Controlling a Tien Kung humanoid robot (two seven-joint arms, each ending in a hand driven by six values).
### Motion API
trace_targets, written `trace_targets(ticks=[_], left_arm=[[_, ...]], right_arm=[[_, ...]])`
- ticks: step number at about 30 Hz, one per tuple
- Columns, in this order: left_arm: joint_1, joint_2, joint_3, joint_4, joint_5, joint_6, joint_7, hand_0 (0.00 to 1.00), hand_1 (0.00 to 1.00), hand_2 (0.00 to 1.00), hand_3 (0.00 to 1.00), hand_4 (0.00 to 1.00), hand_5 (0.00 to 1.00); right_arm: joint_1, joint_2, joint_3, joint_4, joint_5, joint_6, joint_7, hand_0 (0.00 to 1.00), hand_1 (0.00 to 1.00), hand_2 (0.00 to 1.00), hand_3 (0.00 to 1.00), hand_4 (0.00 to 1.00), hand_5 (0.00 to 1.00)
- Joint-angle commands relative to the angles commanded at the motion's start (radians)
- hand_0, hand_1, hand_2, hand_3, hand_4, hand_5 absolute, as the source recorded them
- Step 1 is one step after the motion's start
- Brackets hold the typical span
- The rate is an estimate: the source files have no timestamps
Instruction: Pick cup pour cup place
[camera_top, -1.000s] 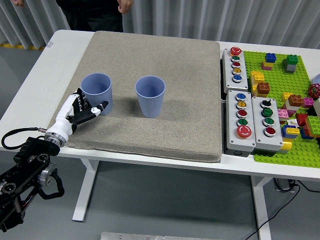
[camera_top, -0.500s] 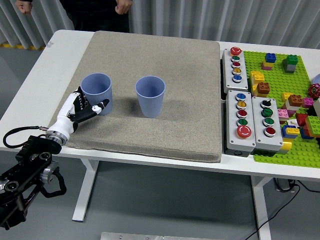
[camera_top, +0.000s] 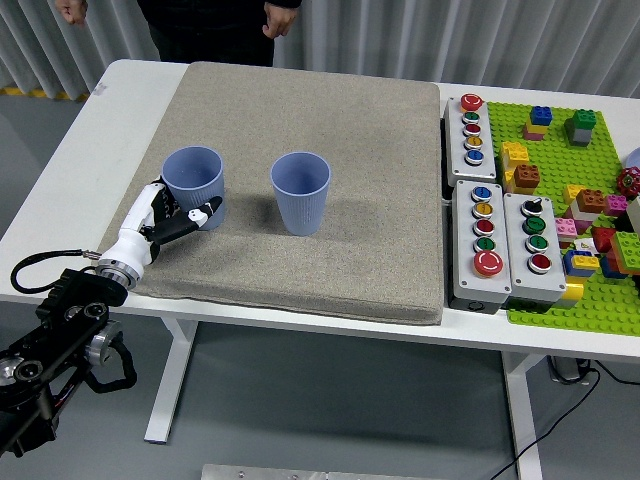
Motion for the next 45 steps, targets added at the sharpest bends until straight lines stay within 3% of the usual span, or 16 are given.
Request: trace_targets(ticks=[24,25,30,31,36,37,42,43,45], left_arm=[[-0.015,-0.013,0.004,0.004,0.027,0.016,0.01,0.927,0.884,0.998,0.998,0.797,0.184],[-0.014,-0.013,0.004,0.003,0.029,0.016,0.011,0.802,0.758,0.852,0.975,0.796,0.192],[-0.008,-0.013,0.003,-0.003,0.043,0.03,0.008,0.802,0.758,0.852,0.975,0.796,0.192],[-0.008,-0.013,0.004,-0.003,0.045,0.031,0.008,0.737,0.671,0.736,0.832,0.787,0.193],[-0.007,-0.013,0.007,-0.007,0.044,0.053,0.004,0.737,0.671,0.736,0.832,0.787,0.193],[-0.007,-0.013,0.007,-0.007,0.044,0.055,0.003,0.68,0.602,0.622,0.701,0.776,0.188],[-0.004,-0.015,0.012,-0.01,0.048,0.07,0.002,0.68,0.602,0.622,0.701,0.776,0.188],[-0.004,-0.015,0.012,-0.01,0.049,0.071,0.002,0.643,0.569,0.569,0.647,0.763,0.175],[-0.001,-0.016,0.018,-0.016,0.053,0.102,-0.003,0.643,0.569,0.569,0.647,0.763,0.175]], right_arm=[[0.004,-0.001,0.003,0.0,-0.003,0.0,0.0,0.684,0.647,0.569,0.578,0.002,0.009],[0.003,-0.001,0.003,0.0,-0.003,0.0,0.0,0.684,0.647,0.569,0.578,0.002,0.01],[0.002,0.0,0.005,0.0,-0.007,0.001,-0.001,0.684,0.647,0.569,0.578,0.002,0.01],[0.002,0.0,0.005,0.0,-0.008,0.001,-0.001,0.684,0.647,0.569,0.577,0.002,0.01],[0.002,0.0,0.005,0.0,-0.008,0.001,-0.002,0.684,0.647,0.569,0.577,0.002,0.01],[0.002,0.0,0.004,0.0,-0.007,0.001,-0.002,0.684,0.647,0.569,0.577,0.002,0.012],[0.0,0.0,0.004,0.0,-0.01,0.002,-0.003,0.684,0.647,0.569,0.577,0.002,0.012],[0.0,0.0,0.004,0.0,-0.01,0.002,-0.003,0.683,0.647,0.569,0.577,0.002,0.009],[-0.001,0.0,0.005,0.0,-0.012,0.003,-0.003,0.683,0.647,0.569,0.577,0.002,0.009]])
